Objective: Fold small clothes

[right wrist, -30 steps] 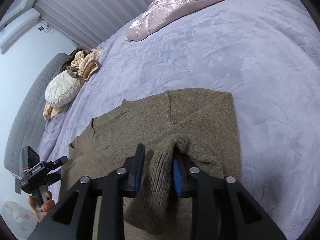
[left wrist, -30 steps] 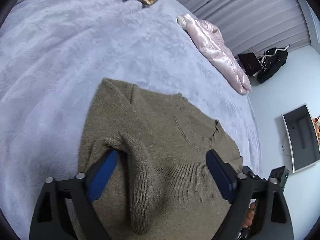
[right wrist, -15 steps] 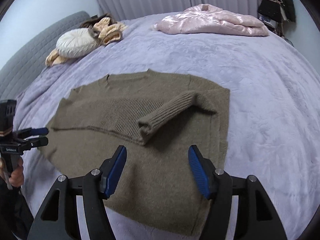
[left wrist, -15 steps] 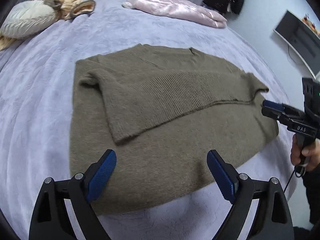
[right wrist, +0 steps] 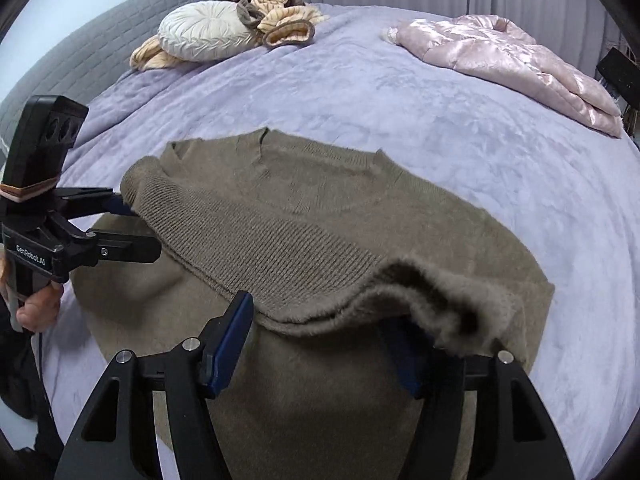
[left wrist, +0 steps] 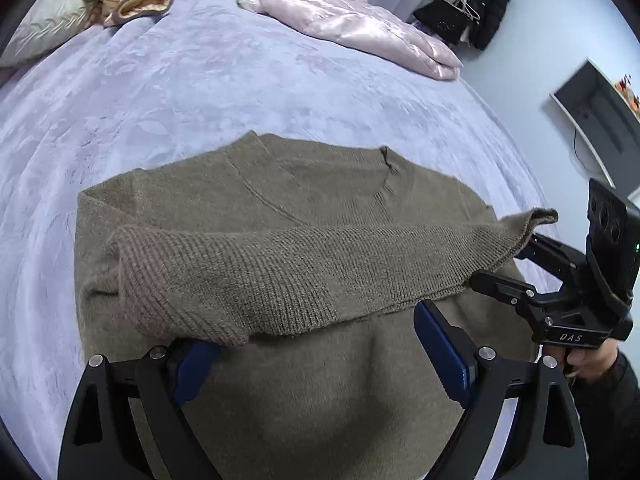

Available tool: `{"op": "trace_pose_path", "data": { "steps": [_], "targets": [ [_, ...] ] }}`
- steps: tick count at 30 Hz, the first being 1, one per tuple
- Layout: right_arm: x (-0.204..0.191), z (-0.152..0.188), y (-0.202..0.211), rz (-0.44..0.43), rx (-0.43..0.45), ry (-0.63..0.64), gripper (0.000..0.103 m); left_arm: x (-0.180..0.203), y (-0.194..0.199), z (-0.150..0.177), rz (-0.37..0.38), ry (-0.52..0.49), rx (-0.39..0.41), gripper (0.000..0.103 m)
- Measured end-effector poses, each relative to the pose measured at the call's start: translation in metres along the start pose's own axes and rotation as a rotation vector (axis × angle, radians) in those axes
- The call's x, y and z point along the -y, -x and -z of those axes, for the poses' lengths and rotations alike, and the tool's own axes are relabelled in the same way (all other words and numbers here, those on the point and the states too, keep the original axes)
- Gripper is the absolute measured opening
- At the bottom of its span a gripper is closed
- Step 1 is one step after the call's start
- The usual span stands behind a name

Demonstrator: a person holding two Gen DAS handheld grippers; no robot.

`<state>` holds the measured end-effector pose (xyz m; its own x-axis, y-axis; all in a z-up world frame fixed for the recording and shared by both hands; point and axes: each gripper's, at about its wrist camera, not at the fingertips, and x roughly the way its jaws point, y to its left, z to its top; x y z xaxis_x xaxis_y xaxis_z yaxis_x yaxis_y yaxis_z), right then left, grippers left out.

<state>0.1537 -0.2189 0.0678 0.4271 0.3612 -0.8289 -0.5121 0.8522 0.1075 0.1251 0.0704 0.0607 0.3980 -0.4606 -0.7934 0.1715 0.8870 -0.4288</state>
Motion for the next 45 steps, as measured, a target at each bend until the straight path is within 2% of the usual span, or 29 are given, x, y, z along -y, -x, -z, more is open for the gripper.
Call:
{"op": "trace_pose_path", "data": {
  "steps": [5, 9, 11, 14, 16, 19, 22, 23, 25, 26, 30, 35, 41, 45],
  "targets": [
    [0.020, -0.021, -0.013, 0.035, 0.040, -0.081, 0.068, -0.027, -0.006, -0.019, -0.032, 0.120, 0.038, 0.093],
    [0.040, -0.026, -0.023, 0.090, 0.072, -0.188, 0.068, -0.058, -0.006, -0.026, 0.043, 0.302, 0.091, 0.093],
    [0.050, -0.026, -0.026, 0.107, 0.074, -0.246, 0.068, -0.062, -0.005, -0.027, 0.039, 0.327, 0.099, 0.093],
    [0.057, -0.021, -0.020, 0.160, 0.097, -0.286, 0.068, -0.043, 0.000, -0.025, -0.067, 0.228, 0.104, 0.093],
    [0.054, -0.021, -0.015, 0.191, 0.110, -0.269, 0.068, -0.025, -0.001, -0.025, -0.129, 0.136, 0.106, 0.093],
    [0.043, -0.028, -0.019, 0.194, 0.097, -0.230, 0.071, -0.013, -0.013, -0.029, -0.205, 0.065, 0.080, 0.093],
    [0.030, -0.033, -0.034, 0.263, 0.065, -0.157, 0.071, -0.001, -0.027, -0.029, -0.434, -0.014, 0.115, 0.093],
    [0.029, -0.033, -0.040, 0.314, 0.055, -0.137, 0.071, -0.003, -0.032, -0.030, -0.465, -0.015, 0.114, 0.093],
    [0.035, -0.032, -0.049, 0.397, 0.038, -0.141, 0.071, -0.015, -0.042, -0.030, -0.476, 0.020, 0.102, 0.093],
    [0.040, -0.031, -0.051, 0.407, 0.034, -0.161, 0.071, -0.018, -0.044, -0.030, -0.476, 0.024, 0.109, 0.093],
    [0.049, -0.026, -0.055, 0.407, 0.047, -0.194, 0.077, -0.014, -0.050, -0.026, -0.518, -0.006, 0.141, 0.093],
    [0.056, -0.019, -0.061, 0.383, 0.066, -0.227, 0.079, -0.015, -0.058, -0.026, -0.518, -0.006, 0.152, 0.097],
    [0.057, -0.022, -0.063, 0.363, 0.038, -0.224, 0.081, -0.015, -0.057, -0.027, -0.510, -0.005, 0.137, 0.098],
    [0.061, -0.028, -0.063, 0.347, -0.011, -0.242, 0.082, -0.012, -0.054, -0.031, -0.525, 0.011, 0.086, 0.098]
  ]
}}
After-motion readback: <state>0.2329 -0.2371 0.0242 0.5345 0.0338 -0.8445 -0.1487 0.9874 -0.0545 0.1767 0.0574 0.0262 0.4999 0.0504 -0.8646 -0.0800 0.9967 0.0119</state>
